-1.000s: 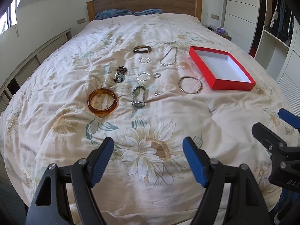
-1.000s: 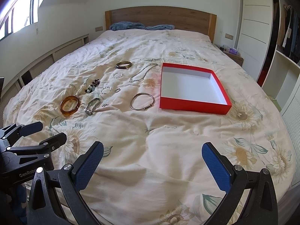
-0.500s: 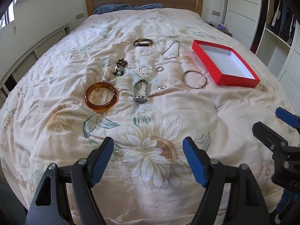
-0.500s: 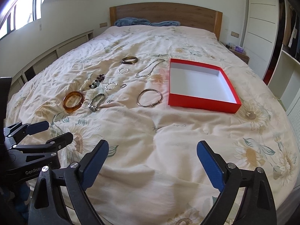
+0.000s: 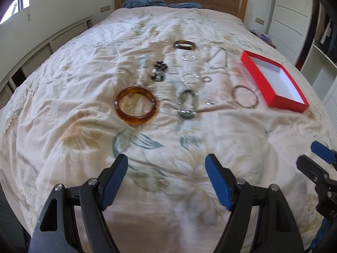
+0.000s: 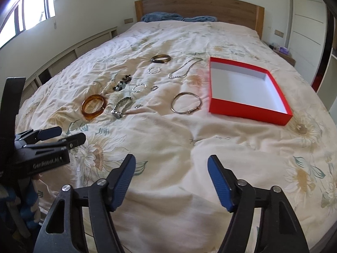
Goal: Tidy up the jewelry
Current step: 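Grasp the amber bangle with the left tool while the right tool grasps the silver ring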
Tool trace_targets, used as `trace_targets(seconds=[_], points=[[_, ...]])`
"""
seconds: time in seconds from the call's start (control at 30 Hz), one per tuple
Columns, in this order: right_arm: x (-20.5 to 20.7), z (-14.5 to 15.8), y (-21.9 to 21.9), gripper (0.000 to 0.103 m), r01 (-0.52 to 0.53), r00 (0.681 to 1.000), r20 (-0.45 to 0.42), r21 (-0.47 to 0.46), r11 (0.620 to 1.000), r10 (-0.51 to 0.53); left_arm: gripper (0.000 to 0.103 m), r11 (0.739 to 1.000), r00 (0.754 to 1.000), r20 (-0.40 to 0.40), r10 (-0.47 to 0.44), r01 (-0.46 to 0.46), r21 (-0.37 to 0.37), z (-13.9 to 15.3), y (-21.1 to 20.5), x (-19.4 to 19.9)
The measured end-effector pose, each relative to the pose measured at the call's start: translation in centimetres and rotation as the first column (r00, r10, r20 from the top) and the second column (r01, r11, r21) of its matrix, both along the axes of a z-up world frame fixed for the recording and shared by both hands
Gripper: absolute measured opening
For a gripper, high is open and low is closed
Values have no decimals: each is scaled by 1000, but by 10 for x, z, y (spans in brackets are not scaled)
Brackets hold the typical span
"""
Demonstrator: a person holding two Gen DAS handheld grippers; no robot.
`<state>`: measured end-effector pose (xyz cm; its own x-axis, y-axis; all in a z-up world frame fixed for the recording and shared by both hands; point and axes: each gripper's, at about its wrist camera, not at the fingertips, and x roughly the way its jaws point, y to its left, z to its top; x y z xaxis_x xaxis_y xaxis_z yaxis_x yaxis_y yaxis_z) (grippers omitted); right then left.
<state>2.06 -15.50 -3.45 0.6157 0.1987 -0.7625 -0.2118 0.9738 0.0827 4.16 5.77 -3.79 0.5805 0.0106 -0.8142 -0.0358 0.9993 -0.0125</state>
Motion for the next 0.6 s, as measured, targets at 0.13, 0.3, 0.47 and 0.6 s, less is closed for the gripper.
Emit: trace_targets(seconds=[0.13,0.3,0.47,0.6], points=[[11,-1,1,58,-28,999,-16,25,999,28,74,999,999,-2,48,-48,-3,-2,20,16],[35,1,13,49,-92,995,-26,42,995,93,73,994,994,8,113,-113,-13,1,46,43],[72,-3,36,46,-175,983,-35,65,982,178,68,985,985,1,172,-172,-31,-7,72,74],[99,-10,52,46,-225,972,-45,76,971,229,61,980,980,-30,195,-196,-37,-22,83,90]])
